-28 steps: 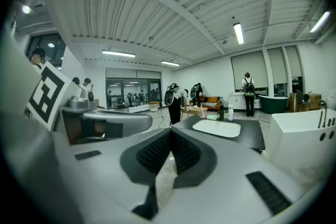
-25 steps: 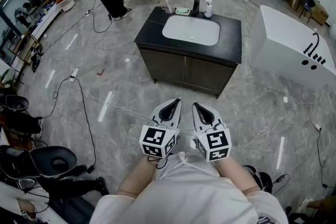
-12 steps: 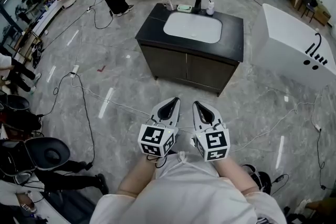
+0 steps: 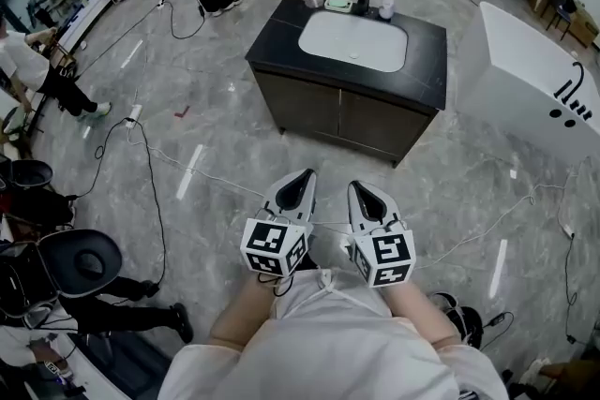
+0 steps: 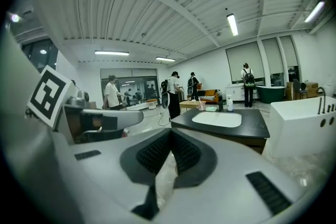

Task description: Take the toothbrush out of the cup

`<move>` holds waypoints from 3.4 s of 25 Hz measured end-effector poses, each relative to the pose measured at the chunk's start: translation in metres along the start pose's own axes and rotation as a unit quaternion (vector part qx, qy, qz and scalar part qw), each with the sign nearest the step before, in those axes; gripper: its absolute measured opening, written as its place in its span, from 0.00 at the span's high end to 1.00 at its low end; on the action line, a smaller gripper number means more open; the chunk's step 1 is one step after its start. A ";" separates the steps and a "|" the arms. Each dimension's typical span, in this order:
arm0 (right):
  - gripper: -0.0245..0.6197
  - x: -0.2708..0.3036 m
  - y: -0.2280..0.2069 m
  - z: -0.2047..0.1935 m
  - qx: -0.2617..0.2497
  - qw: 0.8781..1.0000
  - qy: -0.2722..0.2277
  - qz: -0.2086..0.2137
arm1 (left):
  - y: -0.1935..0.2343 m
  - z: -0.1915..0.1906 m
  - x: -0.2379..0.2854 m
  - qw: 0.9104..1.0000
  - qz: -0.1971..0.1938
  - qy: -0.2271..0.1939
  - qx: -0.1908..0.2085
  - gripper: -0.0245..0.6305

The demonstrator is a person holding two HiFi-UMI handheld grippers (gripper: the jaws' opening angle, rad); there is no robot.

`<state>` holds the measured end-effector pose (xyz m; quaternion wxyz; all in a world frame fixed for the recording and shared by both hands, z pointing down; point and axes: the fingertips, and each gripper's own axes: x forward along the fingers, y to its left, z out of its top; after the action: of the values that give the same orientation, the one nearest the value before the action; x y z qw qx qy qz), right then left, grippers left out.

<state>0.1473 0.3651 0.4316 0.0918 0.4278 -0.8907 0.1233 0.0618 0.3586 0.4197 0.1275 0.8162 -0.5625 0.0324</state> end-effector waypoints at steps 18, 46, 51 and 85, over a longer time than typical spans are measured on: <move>0.92 0.212 0.020 0.050 0.011 0.998 0.018 -0.058 | 0.192 0.059 0.096 0.998 -0.067 0.001 -0.020 0.93; 0.92 0.464 -0.054 0.120 0.015 0.999 0.039 -0.034 | 0.375 0.121 0.281 0.998 -0.051 0.003 -0.038 0.93; 0.92 0.504 -0.121 0.144 0.017 0.999 0.042 -0.019 | 0.378 0.140 0.357 0.999 -0.032 0.002 -0.038 0.93; 0.92 0.663 -0.329 0.160 0.075 0.988 0.099 -0.096 | 0.441 0.135 0.628 0.995 -0.058 0.056 -0.062 0.93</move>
<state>-0.0128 -0.3718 0.5035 0.1581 0.5026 -0.8203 0.2223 -0.1303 -0.3937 0.4882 0.2108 0.8350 -0.5070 0.0358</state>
